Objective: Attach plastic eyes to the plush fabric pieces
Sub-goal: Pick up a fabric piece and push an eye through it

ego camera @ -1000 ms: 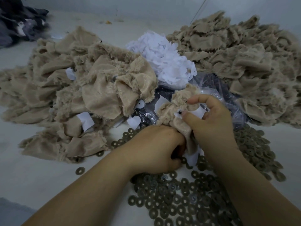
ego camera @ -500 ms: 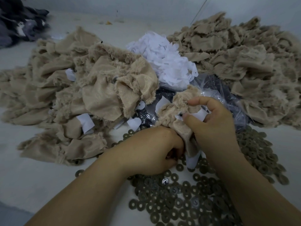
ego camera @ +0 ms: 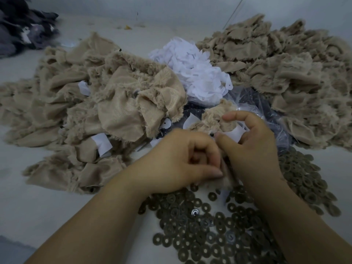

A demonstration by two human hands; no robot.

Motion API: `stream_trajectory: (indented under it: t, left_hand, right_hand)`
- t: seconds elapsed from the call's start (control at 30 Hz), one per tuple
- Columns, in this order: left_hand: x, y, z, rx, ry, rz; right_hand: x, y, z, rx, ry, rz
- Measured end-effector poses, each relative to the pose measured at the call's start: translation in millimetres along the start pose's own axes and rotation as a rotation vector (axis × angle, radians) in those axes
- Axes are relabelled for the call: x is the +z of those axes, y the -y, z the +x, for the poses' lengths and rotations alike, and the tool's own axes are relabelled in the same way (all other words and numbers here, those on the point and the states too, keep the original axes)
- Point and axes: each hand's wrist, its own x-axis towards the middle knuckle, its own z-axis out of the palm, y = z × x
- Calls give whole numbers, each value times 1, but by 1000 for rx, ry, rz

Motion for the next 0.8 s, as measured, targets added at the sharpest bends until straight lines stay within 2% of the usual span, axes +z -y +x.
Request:
stream_trajectory:
  t: [0.03, 0.1, 0.27, 0.43, 0.6, 0.8]
  left_hand:
    - [1, 1, 0, 11, -127, -129]
    - [5, 5, 4, 50, -361, -149]
    - [12, 18, 10, 109, -559, 61]
    - [13, 22, 12, 102, -603, 90]
    - [16, 21, 12, 179, -642, 271]
    - [17, 21, 12, 198, -642, 274]
  right_hand:
    - [1, 1, -1, -11, -1, -10]
    - [2, 3, -3, -39, 4, -29]
    - [5, 7, -6, -82, 40, -26]
    - [5, 6, -7, -104, 42, -18]
    - [4, 4, -6, -84, 69, 42]
    - [5, 0, -5, -29, 65, 109]
